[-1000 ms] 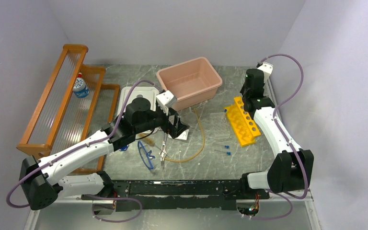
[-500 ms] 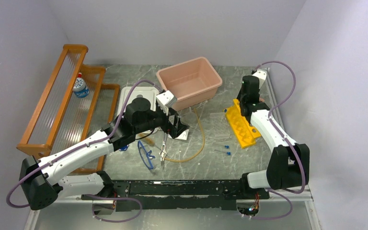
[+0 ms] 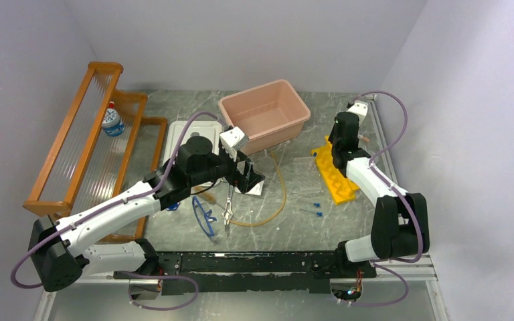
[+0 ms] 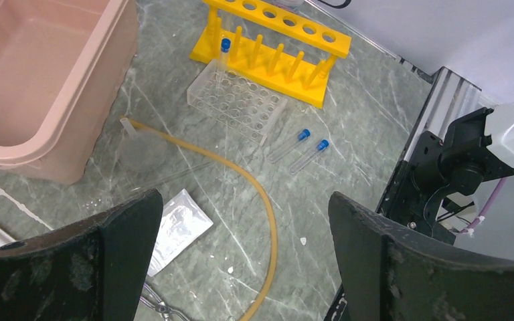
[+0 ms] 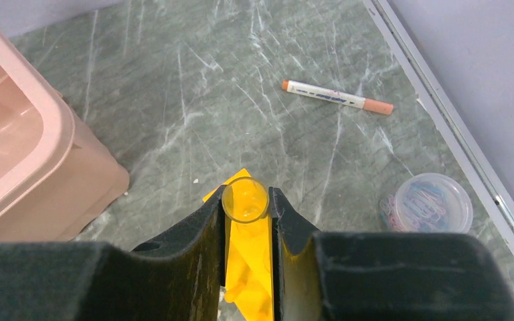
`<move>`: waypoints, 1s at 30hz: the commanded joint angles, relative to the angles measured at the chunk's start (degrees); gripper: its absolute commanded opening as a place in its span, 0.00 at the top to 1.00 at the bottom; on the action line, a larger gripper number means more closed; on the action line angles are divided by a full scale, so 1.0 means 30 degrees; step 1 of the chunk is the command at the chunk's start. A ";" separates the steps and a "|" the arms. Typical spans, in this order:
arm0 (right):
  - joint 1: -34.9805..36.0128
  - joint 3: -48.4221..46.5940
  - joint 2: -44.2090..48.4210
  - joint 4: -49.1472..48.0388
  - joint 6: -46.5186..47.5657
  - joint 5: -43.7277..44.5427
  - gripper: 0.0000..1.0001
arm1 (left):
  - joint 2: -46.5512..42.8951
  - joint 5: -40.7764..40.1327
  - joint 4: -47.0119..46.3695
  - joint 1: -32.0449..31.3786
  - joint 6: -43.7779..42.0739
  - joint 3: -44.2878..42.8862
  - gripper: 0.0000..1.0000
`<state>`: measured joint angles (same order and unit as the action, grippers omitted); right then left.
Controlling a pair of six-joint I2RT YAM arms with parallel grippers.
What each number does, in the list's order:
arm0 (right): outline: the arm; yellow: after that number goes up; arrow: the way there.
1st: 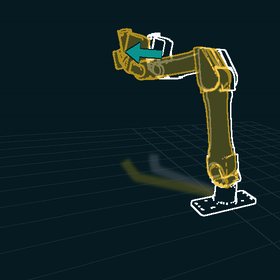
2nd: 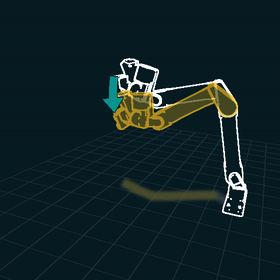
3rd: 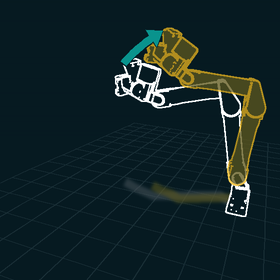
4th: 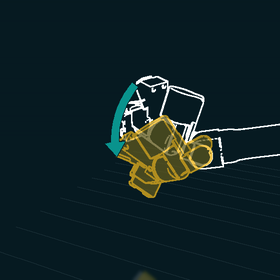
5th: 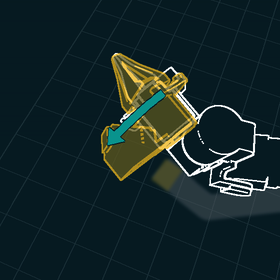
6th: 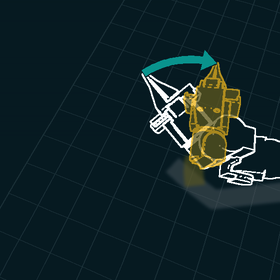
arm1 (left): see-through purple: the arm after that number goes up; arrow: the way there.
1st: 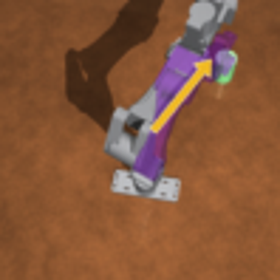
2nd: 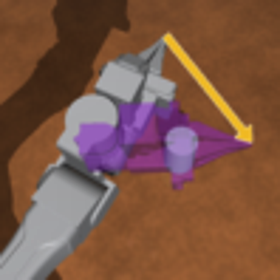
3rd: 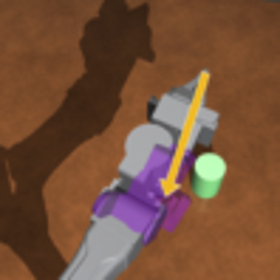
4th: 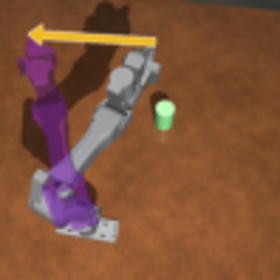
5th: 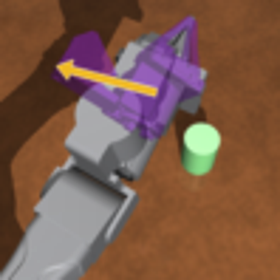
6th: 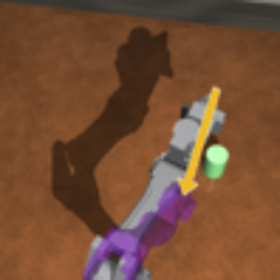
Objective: Organize the chemistry lab equipment
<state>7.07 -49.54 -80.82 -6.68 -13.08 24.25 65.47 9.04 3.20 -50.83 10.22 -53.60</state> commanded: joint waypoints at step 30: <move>-0.0152 -0.3443 0.6281 1.5130 -0.4307 -0.6429 0.36 | 0.0028 0.0816 0.1304 -0.0031 0.0116 -0.1002 0.08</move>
<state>7.01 -62.46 -66.11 29.95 -22.39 11.05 64.93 8.25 5.98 -50.83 10.50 -53.95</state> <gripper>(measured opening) 0.639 0.935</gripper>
